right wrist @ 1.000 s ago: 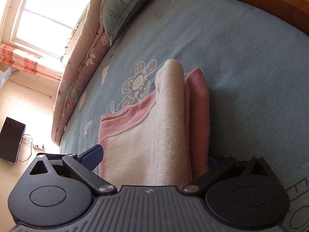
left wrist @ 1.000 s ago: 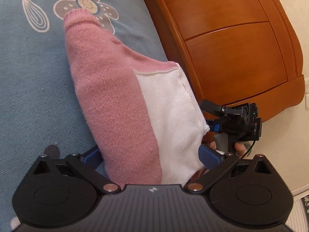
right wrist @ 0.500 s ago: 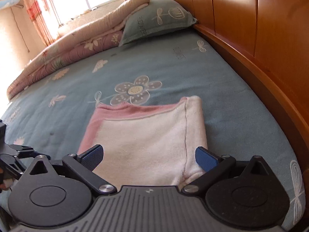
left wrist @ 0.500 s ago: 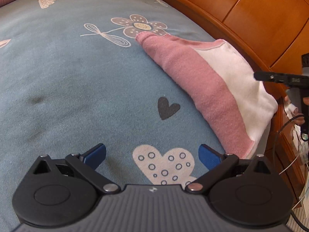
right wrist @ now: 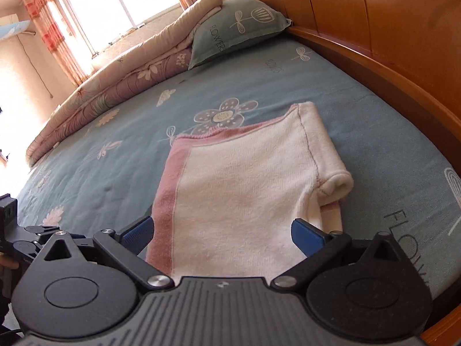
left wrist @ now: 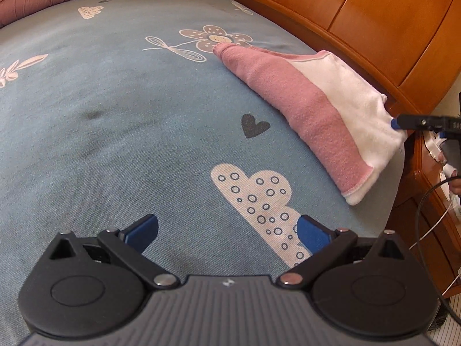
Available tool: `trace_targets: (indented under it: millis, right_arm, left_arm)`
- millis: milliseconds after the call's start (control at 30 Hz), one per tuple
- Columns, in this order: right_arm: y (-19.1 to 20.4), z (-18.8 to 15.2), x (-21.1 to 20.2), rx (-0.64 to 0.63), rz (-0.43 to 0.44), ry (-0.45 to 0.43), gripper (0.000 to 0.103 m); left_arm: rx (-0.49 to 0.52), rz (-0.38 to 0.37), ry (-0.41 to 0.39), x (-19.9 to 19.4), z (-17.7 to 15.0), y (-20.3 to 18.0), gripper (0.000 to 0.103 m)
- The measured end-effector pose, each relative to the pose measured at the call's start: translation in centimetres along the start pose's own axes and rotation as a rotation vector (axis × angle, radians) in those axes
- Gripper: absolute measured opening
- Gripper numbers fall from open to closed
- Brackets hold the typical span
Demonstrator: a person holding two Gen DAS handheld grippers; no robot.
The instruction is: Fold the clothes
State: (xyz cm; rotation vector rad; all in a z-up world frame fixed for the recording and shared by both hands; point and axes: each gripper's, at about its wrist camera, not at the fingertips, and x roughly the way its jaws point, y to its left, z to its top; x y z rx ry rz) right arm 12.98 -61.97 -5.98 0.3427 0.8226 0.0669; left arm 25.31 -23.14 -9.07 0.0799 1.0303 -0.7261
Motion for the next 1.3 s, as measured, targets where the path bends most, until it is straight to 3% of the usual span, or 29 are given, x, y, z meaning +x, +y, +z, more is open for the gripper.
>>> trace_targets:
  millis: [67, 167, 333, 433, 567, 633, 733, 900, 967, 1033, 1167, 1300]
  right_arm:
    - [-1.0, -0.9, 0.9, 0.01, -0.06, 0.04, 0.102]
    - [0.6, -0.7, -0.5, -0.027, -0.074, 0.001, 0.103]
    - [4.4, 3.3, -1.0, -0.182, -0.148, -0.123, 0.103]
    - [5.4, 5.5, 2.2, -0.264, -0.241, -0.146, 0.103]
    - [3.1, 5.4, 9.9, -0.258, -0.352, 0.018, 0.103]
    - [2.1, 4.6, 9.6, -0.212, -0.32, -0.05, 0.103]
    - [2.8, 5.4, 8.2, -0.161, -0.314, -0.048, 0.103]
    - [6.9, 7.0, 7.8, -0.248, -0.223, -0.108, 0.103]
    - [8.0, 7.3, 10.0, -0.29, -0.223, -0.063, 0.103]
    - [8.4, 6.9, 13.8, -0.259, -0.22, 0.052, 0.103]
    - [10.0, 8.2, 13.8, -0.282, -0.212, 0.048, 0.103]
    - [10.9, 10.4, 13.5, -0.27, -0.198, -0.026, 0.103]
  left_arm:
    - [0.005, 0.014, 0.001, -0.5, -0.5, 0.2, 0.102]
    - [0.057, 0.08, -0.01, -1.1, -1.0, 0.3, 0.102]
    - [0.08, 0.16, -0.04, -1.7, -1.3, 0.5, 0.102]
    - [0.088, 0.173, -0.049, -1.8, -1.3, 0.4, 0.102]
    - [0.113, 0.194, -0.053, -2.0, -1.5, 0.3, 0.102]
    - [0.128, 0.207, -0.051, -2.1, -1.8, 0.4, 0.102]
    - [0.122, 0.199, -0.052, -2.2, -2.1, 0.9, 0.102]
    - [0.106, 0.212, -0.067, -1.8, -2.1, 1.2, 0.102]
    - [0.109, 0.208, -0.066, -1.7, -2.1, 1.1, 0.102]
    - [0.113, 0.211, -0.064, -1.7, -2.3, 1.2, 0.102]
    - [0.1, 0.212, -0.074, -2.1, -2.4, 1.8, 0.102]
    - [0.085, 0.215, -0.083, -2.3, -2.4, 2.7, 0.102]
